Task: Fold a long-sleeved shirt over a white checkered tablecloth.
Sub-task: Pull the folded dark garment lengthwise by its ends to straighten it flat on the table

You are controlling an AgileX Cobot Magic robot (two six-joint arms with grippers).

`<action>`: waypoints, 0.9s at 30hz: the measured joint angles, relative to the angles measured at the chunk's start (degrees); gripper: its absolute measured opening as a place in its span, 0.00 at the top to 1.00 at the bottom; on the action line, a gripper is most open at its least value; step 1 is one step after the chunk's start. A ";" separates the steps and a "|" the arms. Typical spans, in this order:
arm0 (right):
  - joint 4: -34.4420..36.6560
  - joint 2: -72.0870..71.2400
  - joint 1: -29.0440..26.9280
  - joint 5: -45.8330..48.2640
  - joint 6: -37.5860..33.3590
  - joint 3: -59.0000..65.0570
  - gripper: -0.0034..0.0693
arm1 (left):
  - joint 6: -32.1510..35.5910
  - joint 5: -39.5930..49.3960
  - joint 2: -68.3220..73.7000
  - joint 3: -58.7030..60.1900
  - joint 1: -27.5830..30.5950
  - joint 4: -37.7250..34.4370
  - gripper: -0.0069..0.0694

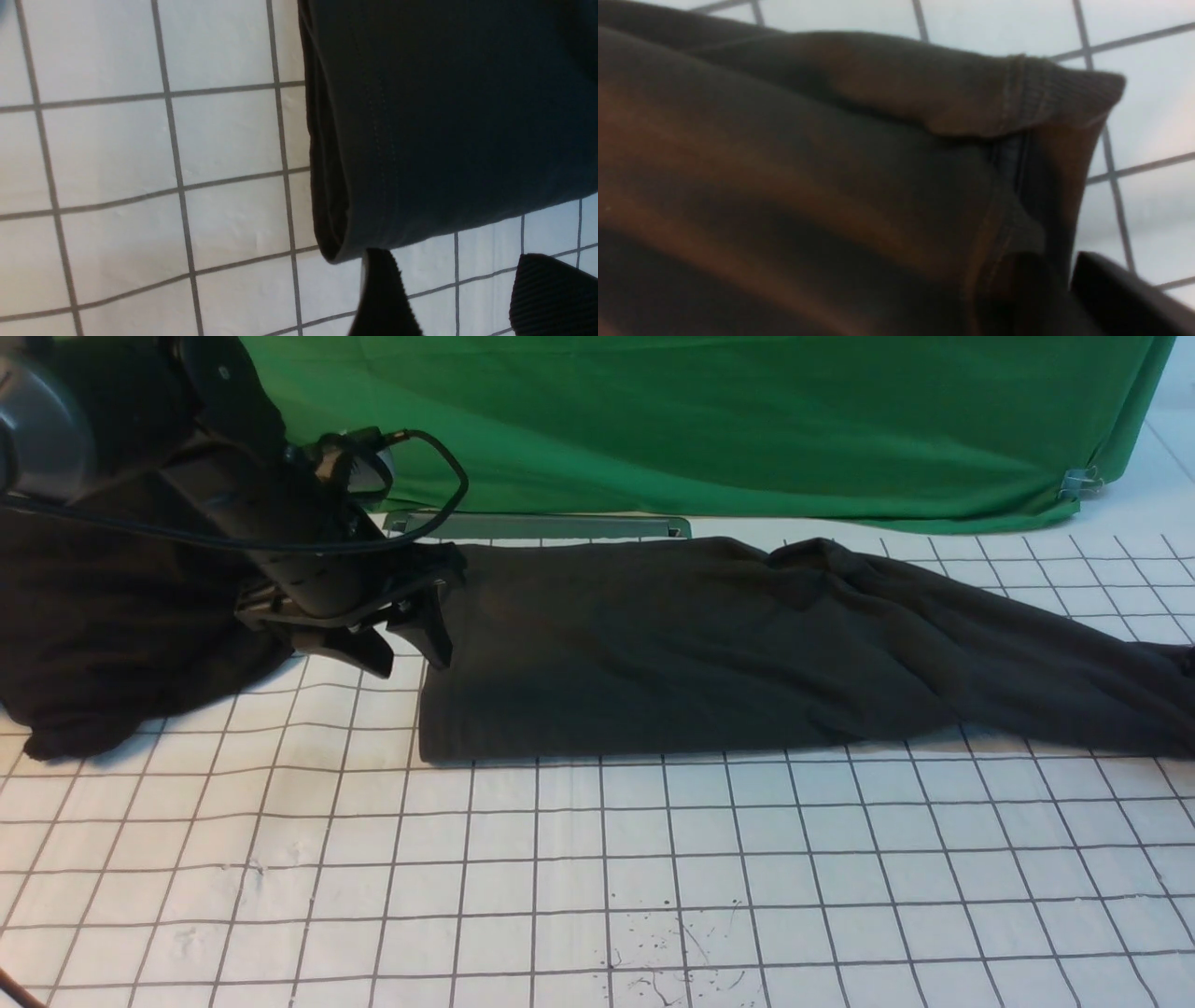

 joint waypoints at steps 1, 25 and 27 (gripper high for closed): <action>0.15 0.00 0.00 0.12 -0.29 0.00 0.92 | 0.00 -0.06 0.00 0.00 0.00 0.00 0.43; 4.73 3.21 0.00 15.92 -3.76 -11.97 0.48 | 0.19 -0.28 0.00 0.05 0.00 0.41 0.43; 4.73 4.69 0.00 15.87 -3.97 -11.97 0.49 | 0.21 -0.28 0.00 0.05 0.00 0.41 0.43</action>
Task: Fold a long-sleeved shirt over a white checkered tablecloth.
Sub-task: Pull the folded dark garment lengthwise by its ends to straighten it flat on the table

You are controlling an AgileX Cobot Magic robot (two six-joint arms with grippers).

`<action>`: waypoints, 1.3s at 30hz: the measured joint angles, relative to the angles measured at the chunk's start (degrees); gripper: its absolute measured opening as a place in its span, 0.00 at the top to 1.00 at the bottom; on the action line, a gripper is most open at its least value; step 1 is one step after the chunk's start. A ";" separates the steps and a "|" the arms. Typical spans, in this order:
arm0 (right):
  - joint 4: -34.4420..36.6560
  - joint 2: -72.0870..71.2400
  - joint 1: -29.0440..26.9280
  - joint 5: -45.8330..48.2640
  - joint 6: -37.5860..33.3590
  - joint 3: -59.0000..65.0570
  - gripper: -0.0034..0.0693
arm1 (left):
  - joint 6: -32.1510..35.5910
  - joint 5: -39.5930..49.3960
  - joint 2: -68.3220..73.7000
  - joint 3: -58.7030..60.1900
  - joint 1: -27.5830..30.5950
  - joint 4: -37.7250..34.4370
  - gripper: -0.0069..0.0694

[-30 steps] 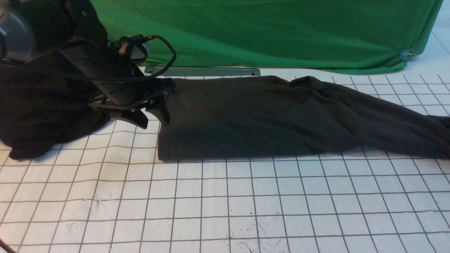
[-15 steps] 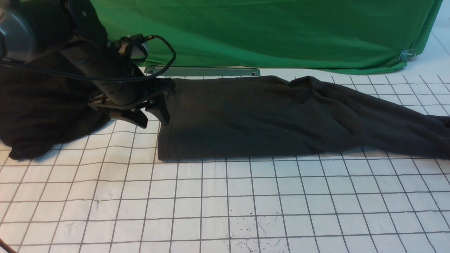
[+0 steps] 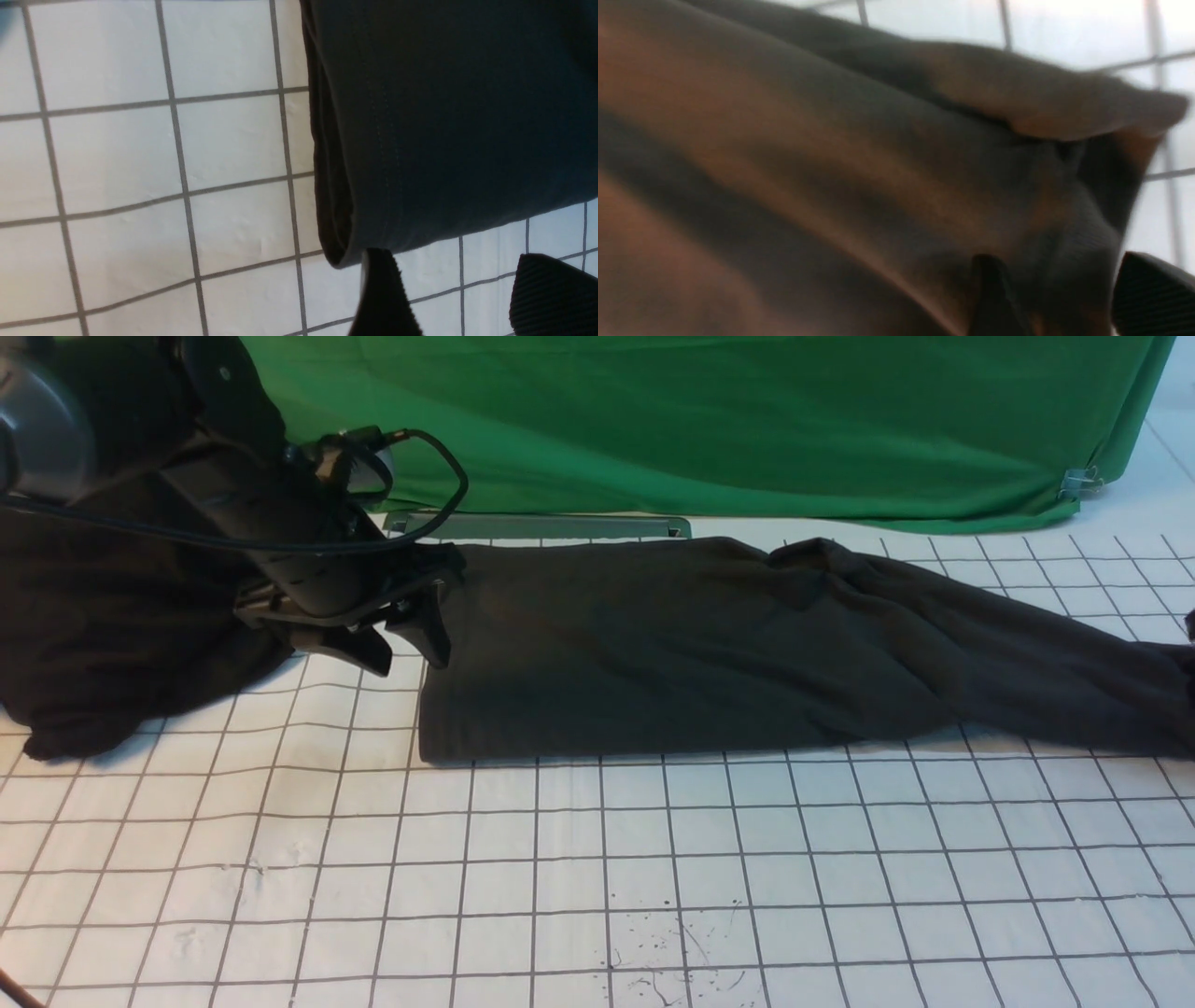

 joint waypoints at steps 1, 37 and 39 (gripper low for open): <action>0.00 0.74 0.00 0.00 -0.04 0.00 0.49 | 0.04 -0.02 0.00 0.00 0.00 0.00 0.43; -3.19 -7.14 0.00 -3.53 -3.99 -1.52 0.92 | 0.17 -0.02 0.07 0.00 0.00 -0.05 0.43; -3.94 -5.41 0.00 -4.39 -3.99 -1.52 0.90 | 0.17 -0.02 0.07 0.00 0.00 -0.18 0.43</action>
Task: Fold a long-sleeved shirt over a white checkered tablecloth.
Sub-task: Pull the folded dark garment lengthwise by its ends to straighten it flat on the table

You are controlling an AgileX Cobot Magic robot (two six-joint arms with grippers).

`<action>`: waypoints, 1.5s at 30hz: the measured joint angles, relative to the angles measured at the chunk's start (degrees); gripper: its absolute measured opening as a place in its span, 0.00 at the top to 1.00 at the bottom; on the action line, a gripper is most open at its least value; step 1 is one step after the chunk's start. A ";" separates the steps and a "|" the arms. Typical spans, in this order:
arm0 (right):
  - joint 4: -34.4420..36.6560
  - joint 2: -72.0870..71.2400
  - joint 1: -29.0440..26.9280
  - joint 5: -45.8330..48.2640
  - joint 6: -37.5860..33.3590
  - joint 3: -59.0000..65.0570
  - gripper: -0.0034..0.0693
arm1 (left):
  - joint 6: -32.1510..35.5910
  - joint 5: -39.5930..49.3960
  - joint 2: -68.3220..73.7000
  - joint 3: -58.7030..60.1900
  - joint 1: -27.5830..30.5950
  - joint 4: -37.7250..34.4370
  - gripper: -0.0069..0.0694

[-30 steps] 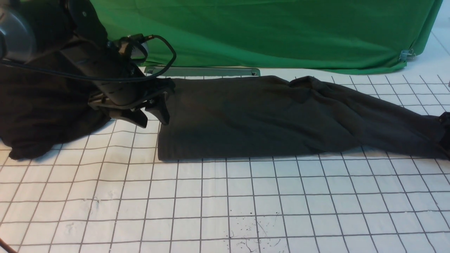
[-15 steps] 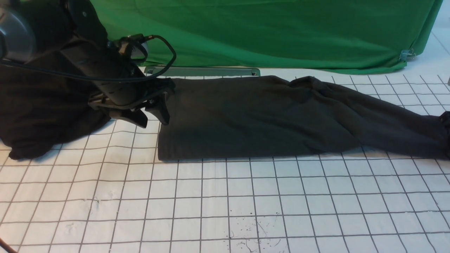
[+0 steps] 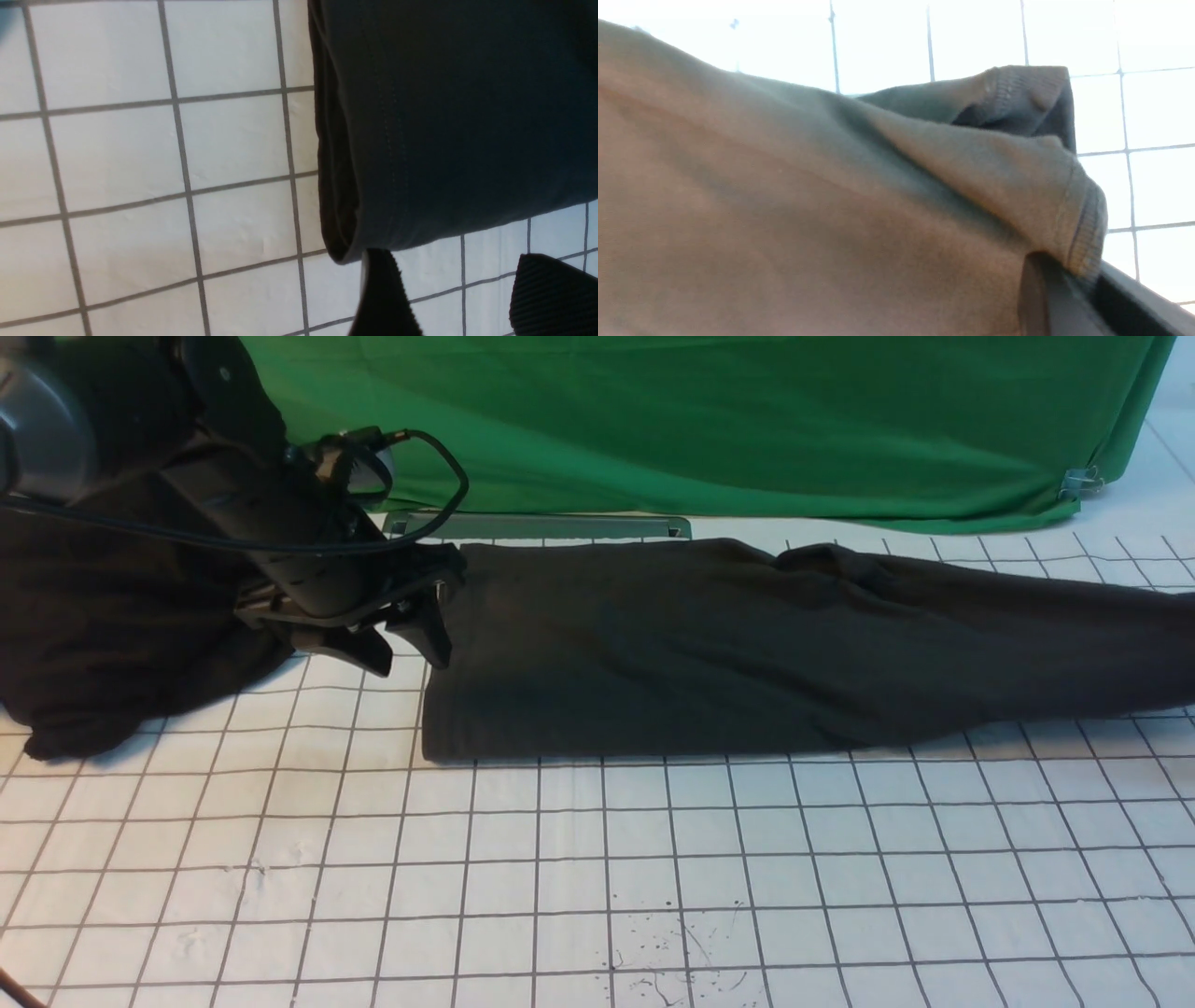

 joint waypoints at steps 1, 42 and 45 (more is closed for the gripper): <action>-0.67 1.35 0.00 -1.12 0.00 0.00 0.90 | 0.04 0.00 0.00 0.00 0.00 0.00 0.43; -7.16 9.90 0.00 6.94 11.85 -5.93 0.15 | -2.58 9.16 3.60 0.00 0.00 0.60 0.43; -7.16 11.52 0.00 6.27 11.30 -5.93 0.15 | -3.20 8.66 5.03 0.00 -0.34 0.67 0.42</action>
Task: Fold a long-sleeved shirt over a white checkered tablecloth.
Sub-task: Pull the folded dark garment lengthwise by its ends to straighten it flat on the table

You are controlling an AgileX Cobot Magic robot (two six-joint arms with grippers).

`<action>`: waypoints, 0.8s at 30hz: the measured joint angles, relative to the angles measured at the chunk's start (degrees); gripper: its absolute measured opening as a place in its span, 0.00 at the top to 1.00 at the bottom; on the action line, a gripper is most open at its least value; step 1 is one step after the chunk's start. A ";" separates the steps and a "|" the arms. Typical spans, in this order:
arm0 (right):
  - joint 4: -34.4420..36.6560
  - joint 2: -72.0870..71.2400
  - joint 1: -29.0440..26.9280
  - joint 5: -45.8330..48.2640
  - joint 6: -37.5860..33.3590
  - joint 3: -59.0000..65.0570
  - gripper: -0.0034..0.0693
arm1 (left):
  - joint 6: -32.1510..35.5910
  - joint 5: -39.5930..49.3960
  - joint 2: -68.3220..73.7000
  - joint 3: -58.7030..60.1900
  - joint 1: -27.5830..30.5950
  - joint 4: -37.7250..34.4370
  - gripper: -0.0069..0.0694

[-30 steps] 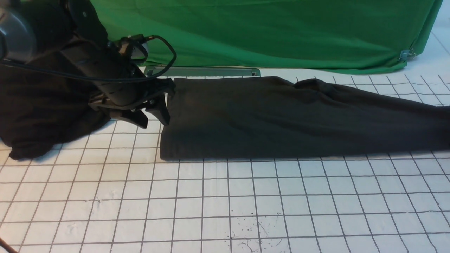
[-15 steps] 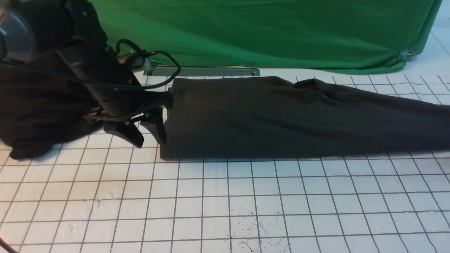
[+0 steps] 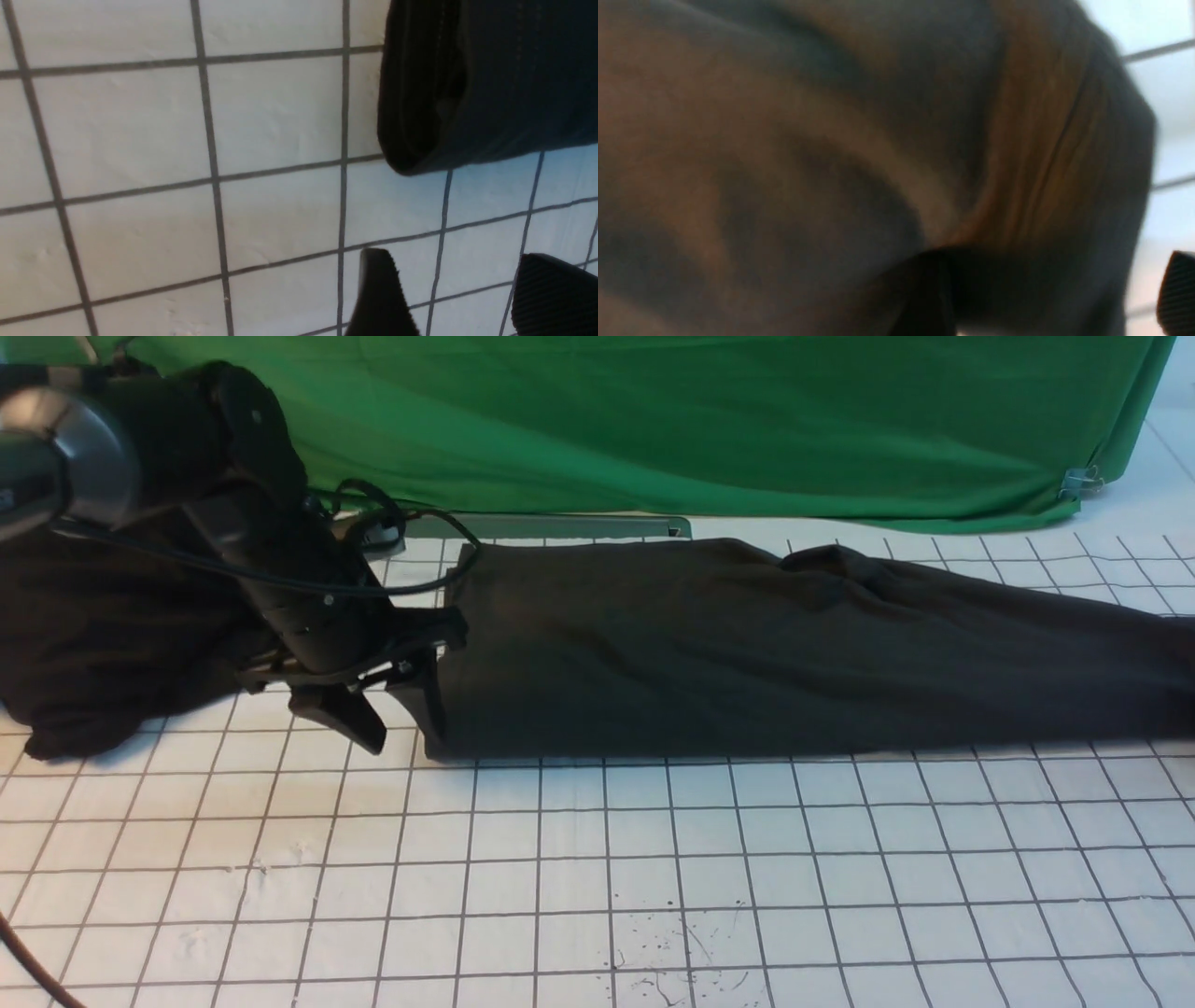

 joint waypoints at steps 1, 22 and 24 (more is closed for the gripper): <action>0.00 0.50 0.00 -0.21 -0.27 0.00 0.16 | -0.05 -0.40 0.24 0.00 -0.27 0.00 0.41; 1.88 0.74 0.22 -0.30 -2.49 0.00 0.92 | -0.51 -2.98 0.76 0.00 -4.35 1.43 0.27; 1.88 0.74 0.22 -0.25 -2.49 0.00 0.92 | -0.50 -3.84 1.25 0.00 -4.35 1.43 0.27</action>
